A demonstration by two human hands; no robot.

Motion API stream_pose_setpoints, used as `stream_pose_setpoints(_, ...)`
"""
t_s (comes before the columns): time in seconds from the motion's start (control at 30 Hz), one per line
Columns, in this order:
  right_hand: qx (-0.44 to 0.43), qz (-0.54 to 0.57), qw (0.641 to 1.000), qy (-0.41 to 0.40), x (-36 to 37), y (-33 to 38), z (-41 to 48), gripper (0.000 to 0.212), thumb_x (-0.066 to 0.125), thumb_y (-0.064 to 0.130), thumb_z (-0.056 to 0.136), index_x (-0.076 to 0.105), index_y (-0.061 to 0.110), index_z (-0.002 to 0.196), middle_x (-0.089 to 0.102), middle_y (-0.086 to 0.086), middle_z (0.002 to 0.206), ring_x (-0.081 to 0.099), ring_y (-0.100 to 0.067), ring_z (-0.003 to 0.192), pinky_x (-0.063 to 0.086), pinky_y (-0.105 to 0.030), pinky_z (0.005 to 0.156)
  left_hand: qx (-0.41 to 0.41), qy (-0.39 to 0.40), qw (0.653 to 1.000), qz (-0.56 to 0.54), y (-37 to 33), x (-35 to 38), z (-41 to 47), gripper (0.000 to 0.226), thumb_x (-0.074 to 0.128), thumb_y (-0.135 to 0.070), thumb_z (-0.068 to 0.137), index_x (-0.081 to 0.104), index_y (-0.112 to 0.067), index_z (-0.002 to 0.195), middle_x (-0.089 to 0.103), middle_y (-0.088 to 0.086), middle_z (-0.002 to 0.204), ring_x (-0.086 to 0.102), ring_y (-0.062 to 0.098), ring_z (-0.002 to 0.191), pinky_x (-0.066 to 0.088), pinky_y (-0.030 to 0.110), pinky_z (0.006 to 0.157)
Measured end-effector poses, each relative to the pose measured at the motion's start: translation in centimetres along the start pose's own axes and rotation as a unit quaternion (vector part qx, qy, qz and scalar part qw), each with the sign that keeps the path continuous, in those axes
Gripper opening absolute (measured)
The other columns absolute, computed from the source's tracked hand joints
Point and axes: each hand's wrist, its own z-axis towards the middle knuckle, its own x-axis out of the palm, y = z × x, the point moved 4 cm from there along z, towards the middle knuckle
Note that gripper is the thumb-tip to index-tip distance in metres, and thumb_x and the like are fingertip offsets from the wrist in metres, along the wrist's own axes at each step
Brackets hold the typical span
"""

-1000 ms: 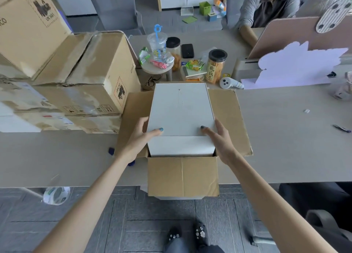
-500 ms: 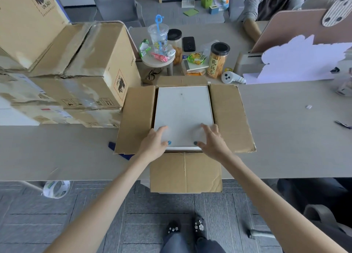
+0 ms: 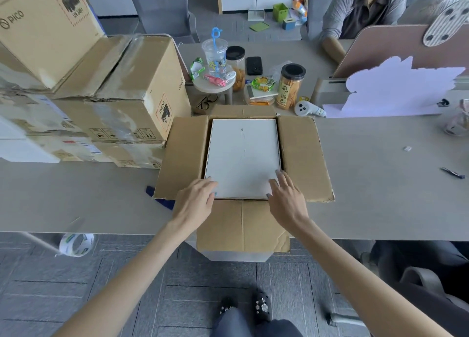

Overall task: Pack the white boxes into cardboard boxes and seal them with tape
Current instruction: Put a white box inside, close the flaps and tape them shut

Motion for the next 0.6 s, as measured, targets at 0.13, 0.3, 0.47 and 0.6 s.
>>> stream_pose_setpoints(0.13,-0.083,0.016,0.996,-0.02,0.4,-1.6,-1.7,0.072,0.044,-0.017,0.074,0.047,0.008,0.141,0.037,-0.01,0.154,0.034,-0.025,0.143,0.027,-0.031,0.116,0.083,0.001,0.996,0.037,1.8,0.8,-2.7,0.08,0.056,0.03,0.066,0.059,-0.012,0.134,0.052,0.01,0.144,0.052,0.026,0.131,0.039,0.041,0.109)
stream_pose_setpoints(0.3,-0.17,-0.042,0.984,-0.046,1.2,-2.9,-3.9,0.082,0.041,-0.021,0.059,0.056,0.007,0.134,0.052,-0.012,0.143,0.048,-0.028,0.134,0.031,-0.039,0.115,0.207,0.086,0.961,0.162,3.5,2.6,-5.1,0.108,0.05,0.025,0.066,0.019,-0.024,0.157,0.014,0.006,0.164,0.018,0.021,0.15,0.017,0.05,0.121)
stream_pose_setpoints(0.47,-0.187,-0.04,0.981,-0.04,1.5,-4.6,-4.7,0.081,0.038,-0.018,0.071,0.046,0.013,0.145,0.043,-0.006,0.152,0.039,-0.022,0.141,0.024,-0.035,0.119,0.229,0.097,0.957,0.151,4.3,2.0,-5.7,0.104,0.058,0.022,0.074,0.018,-0.026,0.157,0.017,0.004,0.163,0.02,0.02,0.149,0.023,0.052,0.119)
stream_pose_setpoints(0.6,-0.17,0.035,0.983,-0.052,1.0,-4.9,-4.9,0.07,0.045,-0.014,0.077,0.052,0.014,0.141,0.048,-0.001,0.149,0.042,-0.02,0.138,0.034,-0.037,0.115,0.195,0.094,0.975,0.055,4.7,0.7,-5.3,0.094,0.053,0.02,0.079,0.026,-0.029,0.154,0.027,-0.008,0.159,0.022,0.011,0.148,0.02,0.046,0.122)
